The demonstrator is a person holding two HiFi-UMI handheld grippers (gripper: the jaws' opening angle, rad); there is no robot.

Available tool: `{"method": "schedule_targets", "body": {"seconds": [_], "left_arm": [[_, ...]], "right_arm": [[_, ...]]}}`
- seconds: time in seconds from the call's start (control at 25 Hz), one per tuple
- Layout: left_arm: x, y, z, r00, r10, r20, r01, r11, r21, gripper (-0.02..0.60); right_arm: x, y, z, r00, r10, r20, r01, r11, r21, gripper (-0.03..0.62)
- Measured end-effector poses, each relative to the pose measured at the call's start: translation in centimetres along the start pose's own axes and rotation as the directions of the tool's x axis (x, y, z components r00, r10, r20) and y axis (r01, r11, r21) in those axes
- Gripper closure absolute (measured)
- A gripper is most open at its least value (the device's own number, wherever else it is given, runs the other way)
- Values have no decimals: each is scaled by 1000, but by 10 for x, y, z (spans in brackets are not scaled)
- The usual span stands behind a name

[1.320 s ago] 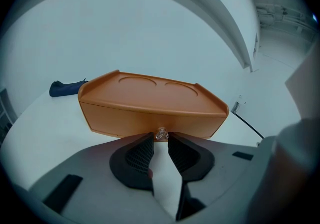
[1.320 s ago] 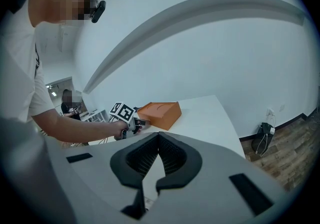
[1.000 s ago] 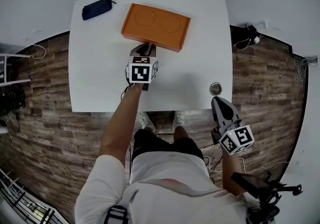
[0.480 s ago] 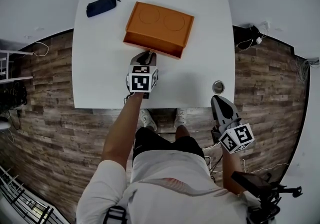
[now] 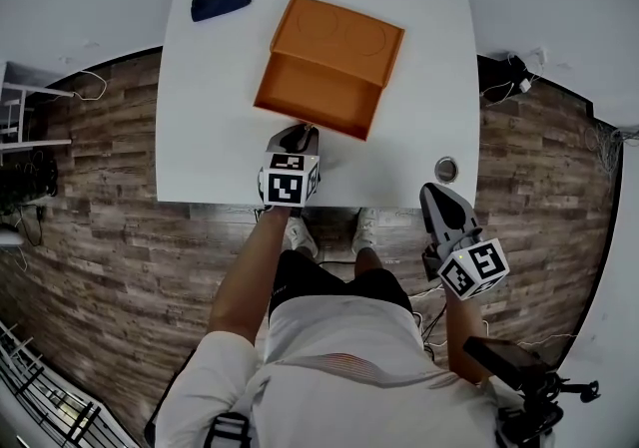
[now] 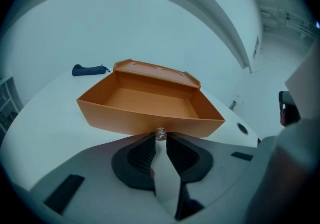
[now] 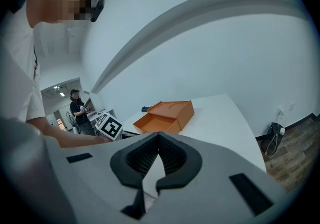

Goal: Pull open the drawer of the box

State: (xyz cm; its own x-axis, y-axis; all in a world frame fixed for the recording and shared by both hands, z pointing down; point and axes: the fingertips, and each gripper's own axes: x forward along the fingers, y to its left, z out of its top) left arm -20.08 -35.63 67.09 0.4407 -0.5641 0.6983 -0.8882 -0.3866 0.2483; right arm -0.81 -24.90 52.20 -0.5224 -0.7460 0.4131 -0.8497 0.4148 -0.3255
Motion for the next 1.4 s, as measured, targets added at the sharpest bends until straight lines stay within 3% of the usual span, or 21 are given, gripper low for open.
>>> {"method": "schedule_targets", "body": {"seconds": [0.56, 0.64, 0.76, 0.84, 0.92, 1.04, 1.24, 1.4], "left_arm": [[-12, -15, -10, 999, -32, 7, 32, 999, 1, 499], [-23, -16, -7, 999, -29, 37, 29, 1000, -3, 499], [-59, -19, 13, 988, -24, 152, 25, 1000, 1, 500], [-92, -26, 34, 968, -25, 249, 23, 1000, 12, 503], [-125, -34, 54, 943, -6, 333, -6, 999, 33, 562], [-172, -50, 82, 901, 33, 432, -58, 997, 46, 571], [-256, -85, 110, 815, 112, 569, -152, 988, 23, 571], [-305, -113, 118, 759, 109, 642, -172, 984, 37, 571]], "right_arm": [[-10, 13, 1, 1000, 13, 12, -13, 1000, -11, 592], [-13, 12, 5, 1000, 16, 26, -16, 1000, -15, 592], [-19, 14, 17, 998, 33, 53, -31, 999, -31, 592], [-24, 15, 27, 996, 53, 75, -50, 998, -44, 592], [-29, 14, 40, 992, 79, 101, -73, 995, -61, 592], [-36, 13, 59, 981, 131, 140, -119, 988, -95, 592], [-51, 18, 84, 954, 225, 196, -201, 970, -135, 592], [-67, 27, 100, 936, 259, 237, -225, 961, -160, 592]]}}
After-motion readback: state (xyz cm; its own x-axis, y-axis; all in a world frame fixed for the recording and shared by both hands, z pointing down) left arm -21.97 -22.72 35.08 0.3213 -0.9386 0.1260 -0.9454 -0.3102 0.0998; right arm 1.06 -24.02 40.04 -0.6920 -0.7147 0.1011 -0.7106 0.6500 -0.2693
